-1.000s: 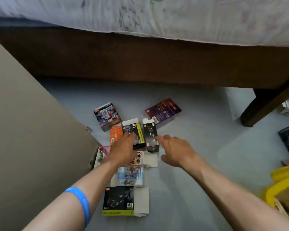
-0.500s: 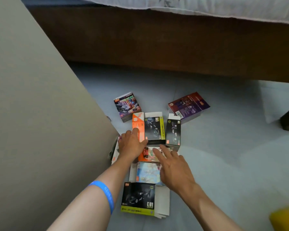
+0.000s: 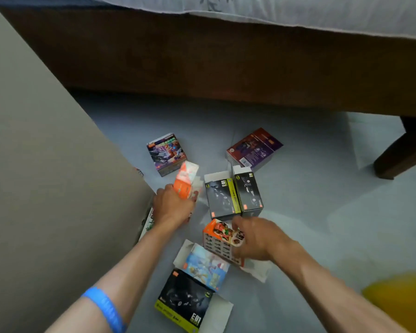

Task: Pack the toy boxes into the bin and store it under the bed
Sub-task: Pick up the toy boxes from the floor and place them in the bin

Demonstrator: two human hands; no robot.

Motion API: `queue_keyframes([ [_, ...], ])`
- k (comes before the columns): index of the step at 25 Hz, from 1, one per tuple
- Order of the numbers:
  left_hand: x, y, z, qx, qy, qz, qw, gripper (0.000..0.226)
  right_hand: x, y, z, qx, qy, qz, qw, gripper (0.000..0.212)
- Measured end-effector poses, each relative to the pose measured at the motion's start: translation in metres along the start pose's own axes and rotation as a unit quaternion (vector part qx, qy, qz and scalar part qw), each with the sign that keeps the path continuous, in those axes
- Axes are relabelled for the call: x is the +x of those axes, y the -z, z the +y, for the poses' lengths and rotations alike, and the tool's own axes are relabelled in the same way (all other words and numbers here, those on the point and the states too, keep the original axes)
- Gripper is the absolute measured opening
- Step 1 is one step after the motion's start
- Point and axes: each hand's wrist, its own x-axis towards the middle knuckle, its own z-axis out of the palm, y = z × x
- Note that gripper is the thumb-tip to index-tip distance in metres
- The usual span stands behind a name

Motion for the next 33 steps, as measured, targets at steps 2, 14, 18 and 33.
queue_keyframes([
  [2, -0.021, 0.014, 0.02, -0.133, -0.029, 0.006, 0.991, 0.053, -0.022, 0.05, 0.018, 0.021, 0.009, -0.041, 0.999, 0.049],
  [14, -0.207, -0.011, 0.299, -0.083, -0.381, -0.415, 0.822, 0.076, -0.307, 0.084, 0.231, 0.017, -0.088, 0.27, 0.959, 0.077],
  [18, -0.3, -0.069, 0.352, 0.04, -0.463, -0.467, 0.752, 0.089, -0.384, 0.024, 0.283, 0.053, -0.193, 0.319, 0.927, 0.057],
  [33, -0.378, -0.227, 0.313, 0.366, -0.644, -0.288, 0.607, 0.06, -0.389, -0.159, 0.325, 0.119, -0.484, 0.171, 0.85, 0.049],
])
